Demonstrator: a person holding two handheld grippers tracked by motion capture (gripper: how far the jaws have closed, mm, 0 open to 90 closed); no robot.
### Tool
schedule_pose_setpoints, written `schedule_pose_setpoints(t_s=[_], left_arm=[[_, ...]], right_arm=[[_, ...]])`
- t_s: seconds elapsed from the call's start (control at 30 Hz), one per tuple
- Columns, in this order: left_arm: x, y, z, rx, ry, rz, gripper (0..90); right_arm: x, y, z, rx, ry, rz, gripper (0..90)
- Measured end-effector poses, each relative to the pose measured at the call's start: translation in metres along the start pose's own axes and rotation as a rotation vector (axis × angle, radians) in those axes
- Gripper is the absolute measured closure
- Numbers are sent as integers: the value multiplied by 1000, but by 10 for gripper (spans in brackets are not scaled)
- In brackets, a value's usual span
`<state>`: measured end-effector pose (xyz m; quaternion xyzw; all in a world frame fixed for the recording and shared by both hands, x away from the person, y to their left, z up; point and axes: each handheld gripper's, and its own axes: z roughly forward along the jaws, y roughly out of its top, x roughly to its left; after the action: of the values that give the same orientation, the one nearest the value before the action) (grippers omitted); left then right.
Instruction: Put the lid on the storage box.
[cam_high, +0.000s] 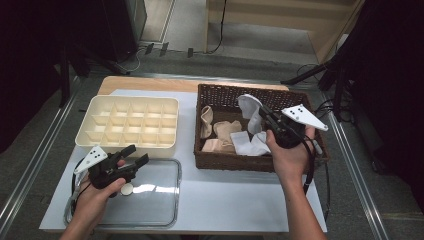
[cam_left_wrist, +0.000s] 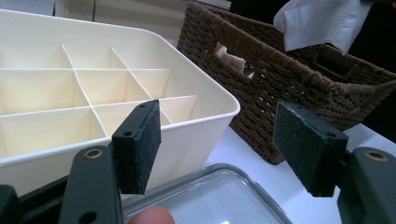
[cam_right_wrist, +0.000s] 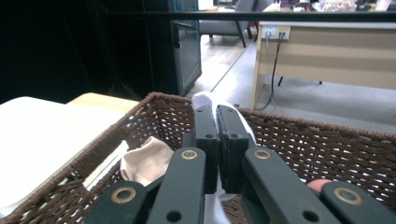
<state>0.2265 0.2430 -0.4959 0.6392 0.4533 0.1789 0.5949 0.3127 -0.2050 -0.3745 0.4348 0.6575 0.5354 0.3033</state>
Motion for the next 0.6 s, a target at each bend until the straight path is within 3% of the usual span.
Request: schedule_pose_setpoints(t_s=[0.17, 0.33, 0.47, 0.6], left_arm=[[-1, -1, 0, 0, -9, -10, 332], [-4, -3, 0, -3, 9, 1, 284], [-8, -4, 1, 3, 19, 9, 213], [-11, -5, 2, 22, 40, 28, 143]], right_arm=[[8, -14, -8, -4, 13, 5, 895], [10, -28, -13, -2, 22, 28, 895], [16, -25, -23, -27, 37, 45, 895], [26, -17, -37, -60, 58, 30, 895]])
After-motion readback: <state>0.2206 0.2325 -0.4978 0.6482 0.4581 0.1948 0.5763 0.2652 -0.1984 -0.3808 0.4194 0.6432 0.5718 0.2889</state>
